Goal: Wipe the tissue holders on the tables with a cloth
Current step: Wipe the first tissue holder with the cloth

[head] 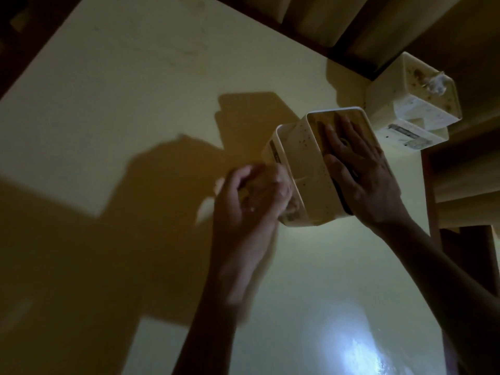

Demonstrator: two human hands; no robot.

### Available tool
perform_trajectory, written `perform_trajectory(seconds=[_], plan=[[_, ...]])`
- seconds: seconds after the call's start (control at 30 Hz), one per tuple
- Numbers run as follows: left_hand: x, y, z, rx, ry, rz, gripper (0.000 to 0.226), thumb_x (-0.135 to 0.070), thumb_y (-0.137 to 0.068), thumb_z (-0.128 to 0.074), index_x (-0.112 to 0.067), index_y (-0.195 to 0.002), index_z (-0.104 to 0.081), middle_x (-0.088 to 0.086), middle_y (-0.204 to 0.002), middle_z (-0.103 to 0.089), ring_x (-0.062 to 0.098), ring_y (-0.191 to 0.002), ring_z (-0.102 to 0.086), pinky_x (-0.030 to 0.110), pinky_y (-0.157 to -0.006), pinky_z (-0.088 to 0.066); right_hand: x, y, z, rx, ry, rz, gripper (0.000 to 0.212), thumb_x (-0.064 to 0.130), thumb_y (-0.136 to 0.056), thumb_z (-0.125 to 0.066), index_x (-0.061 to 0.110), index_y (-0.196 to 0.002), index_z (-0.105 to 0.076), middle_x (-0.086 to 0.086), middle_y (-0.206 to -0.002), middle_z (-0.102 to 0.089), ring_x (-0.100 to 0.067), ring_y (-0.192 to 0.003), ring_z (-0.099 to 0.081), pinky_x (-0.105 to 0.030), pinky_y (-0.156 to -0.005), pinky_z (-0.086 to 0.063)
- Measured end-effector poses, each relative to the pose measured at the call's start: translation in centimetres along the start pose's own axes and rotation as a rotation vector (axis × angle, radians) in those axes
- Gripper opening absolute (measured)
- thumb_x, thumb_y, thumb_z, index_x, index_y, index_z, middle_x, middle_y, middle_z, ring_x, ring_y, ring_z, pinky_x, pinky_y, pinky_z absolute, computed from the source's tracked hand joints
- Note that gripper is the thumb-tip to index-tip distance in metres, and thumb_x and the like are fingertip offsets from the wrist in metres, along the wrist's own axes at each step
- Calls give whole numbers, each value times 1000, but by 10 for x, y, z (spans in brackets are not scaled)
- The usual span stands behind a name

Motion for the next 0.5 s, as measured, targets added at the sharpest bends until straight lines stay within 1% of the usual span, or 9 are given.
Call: perform_trajectory(seconds=[0.07, 0.13, 0.17, 0.23, 0.3, 0.37, 0.43, 0.5], plan=[[-13, -18, 1, 28, 48, -72, 41, -28, -78, -74, -24, -116, -60, -14, -108, -65, -7, -90, -63, 14, -66, -53, 0, 0, -1, -4, -2, 2, 56, 54, -96, -26, 33, -148, -27, 4, -159, -17, -11, -148, -8, -39, -120, -9], [-22, -38, -1, 75, 27, -104, 37, -26, -78, -75, -24, -113, -62, -12, -109, -66, -3, -95, -64, 14, -70, -52, 0, -1, -1, -18, 19, 36, 55, 55, -98, -26, 31, -147, -30, 3, -158, -21, -12, -147, -12, -40, -120, -11], [-26, -47, -3, 85, -7, -124, 33, -26, -78, -76, -24, -109, -64, -11, -107, -68, -1, -97, -64, 16, -73, -53, 0, -1, 0, -16, 12, 35, 55, 55, -98, -26, 31, -147, -30, 3, -158, -22, -12, -147, -12, -40, -120, -11], [-31, -61, -9, 59, -98, -206, 24, -26, -79, -76, -23, -101, -67, -10, -99, -70, -1, -93, -66, 19, -75, -54, 0, -1, 1, 2, -34, 5, 57, 55, -96, -27, 33, -147, -30, 4, -159, -19, -9, -147, -7, -37, -120, -8], [-34, -70, -18, 7, -235, -312, 19, -28, -80, -75, -20, -97, -69, -13, -93, -71, -5, -86, -66, 12, -71, -52, 0, -1, 2, 2, -38, -5, 57, 55, -94, -28, 34, -147, -30, 5, -159, -17, -7, -147, -6, -33, -119, -7], [-34, -72, -29, -44, -385, -404, 17, -29, -82, -74, -17, -93, -70, -12, -88, -69, -5, -81, -65, 5, -60, -46, 1, -1, 3, -3, -29, -4, 57, 55, -93, -28, 35, -147, -30, 6, -159, -17, -7, -147, -6, -32, -118, -7], [-28, -73, -37, -77, -519, -484, 15, -27, -83, -73, -15, -91, -67, -6, -89, -65, 3, -78, -61, 5, -57, -42, 2, -1, 3, -6, -27, -8, 56, 55, -93, -28, 36, -146, -29, 7, -159, -17, -8, -147, -6, -31, -117, -7], [-23, -74, -39, -91, -595, -537, 14, -22, -82, -73, -14, -91, -66, -1, -93, -63, 5, -79, -56, 8, -58, -42, 3, 0, 3, -5, -22, -16, 56, 56, -93, -27, 38, -146, -28, 7, -159, -17, -8, -147, -6, -30, -116, -7]])
Point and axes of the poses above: each hand's wrist, its own y-axis away from the middle knuckle, its own z-axis out of the back of the hand, x = y × z, the point moved 1 cm from there along -y, towards the middle knuckle
